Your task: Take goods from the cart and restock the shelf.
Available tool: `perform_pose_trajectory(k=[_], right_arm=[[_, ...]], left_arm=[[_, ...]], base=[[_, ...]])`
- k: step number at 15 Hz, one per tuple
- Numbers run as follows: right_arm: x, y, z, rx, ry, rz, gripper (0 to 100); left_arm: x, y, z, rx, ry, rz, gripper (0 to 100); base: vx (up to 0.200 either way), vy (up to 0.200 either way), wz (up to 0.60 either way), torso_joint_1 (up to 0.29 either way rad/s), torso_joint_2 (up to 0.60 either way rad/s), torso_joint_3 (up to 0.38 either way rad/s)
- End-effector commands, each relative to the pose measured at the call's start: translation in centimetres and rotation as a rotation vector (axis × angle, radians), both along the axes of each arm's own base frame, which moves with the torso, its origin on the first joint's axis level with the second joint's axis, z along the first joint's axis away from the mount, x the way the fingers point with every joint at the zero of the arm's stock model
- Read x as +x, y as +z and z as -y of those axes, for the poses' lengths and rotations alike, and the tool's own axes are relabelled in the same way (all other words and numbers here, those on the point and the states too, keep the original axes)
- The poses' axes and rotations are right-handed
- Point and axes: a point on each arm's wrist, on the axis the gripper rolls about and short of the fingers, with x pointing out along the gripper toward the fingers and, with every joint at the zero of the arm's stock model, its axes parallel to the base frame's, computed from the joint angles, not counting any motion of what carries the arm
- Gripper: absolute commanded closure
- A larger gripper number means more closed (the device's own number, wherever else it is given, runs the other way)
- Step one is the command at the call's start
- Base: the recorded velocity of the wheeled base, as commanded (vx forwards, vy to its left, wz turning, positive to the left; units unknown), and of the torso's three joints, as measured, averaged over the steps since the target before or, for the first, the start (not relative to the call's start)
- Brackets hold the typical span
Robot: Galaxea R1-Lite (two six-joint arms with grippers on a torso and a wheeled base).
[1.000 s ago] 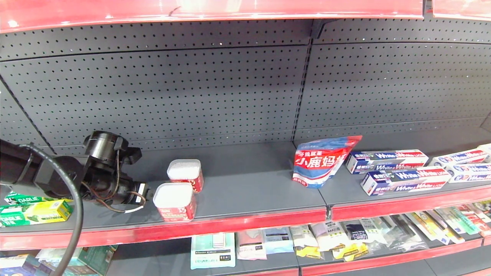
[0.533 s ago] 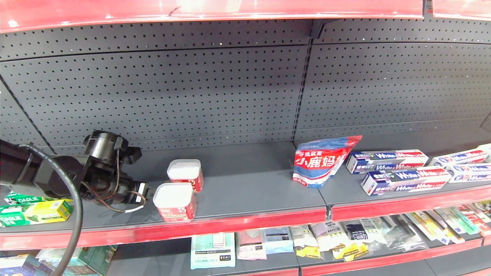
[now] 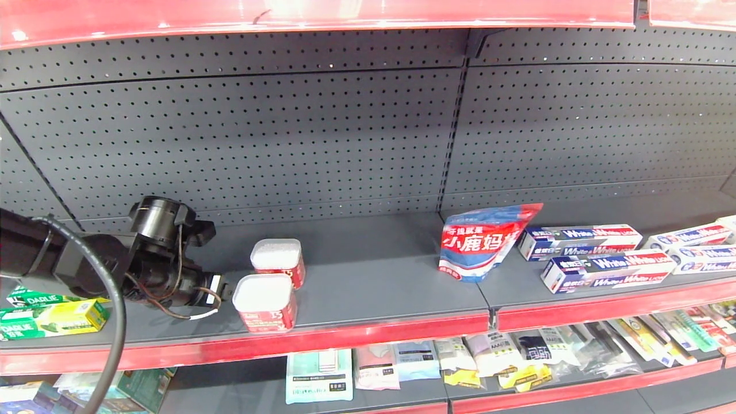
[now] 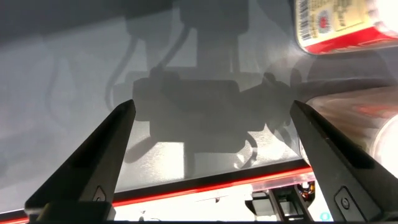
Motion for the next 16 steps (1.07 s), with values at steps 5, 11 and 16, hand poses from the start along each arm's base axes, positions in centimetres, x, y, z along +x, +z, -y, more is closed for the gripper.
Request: perform_pose_trajectory(k=[5, 11, 16], right_arm=[[0.0, 0.0, 0.0, 0.0, 0.0, 0.0, 0], [0.0, 0.0, 0.0, 0.0, 0.0, 0.0, 0], [0.0, 0.0, 0.0, 0.0, 0.0, 0.0, 0]], left_arm=[[0.0, 0.0, 0.1, 0.0, -0.004, 0.001, 0], [-1.1, 2.1, -1.7, 0.006, 0.044, 0.069, 0], [-12.0, 11.0, -4.8, 0.025, 0.174, 0.445, 0]], base=[[0.0, 0.0, 0.0, 0.0, 0.0, 0.0], [0.0, 0.0, 0.0, 0.0, 0.0, 0.0], [0.0, 0.0, 0.0, 0.0, 0.0, 0.0]])
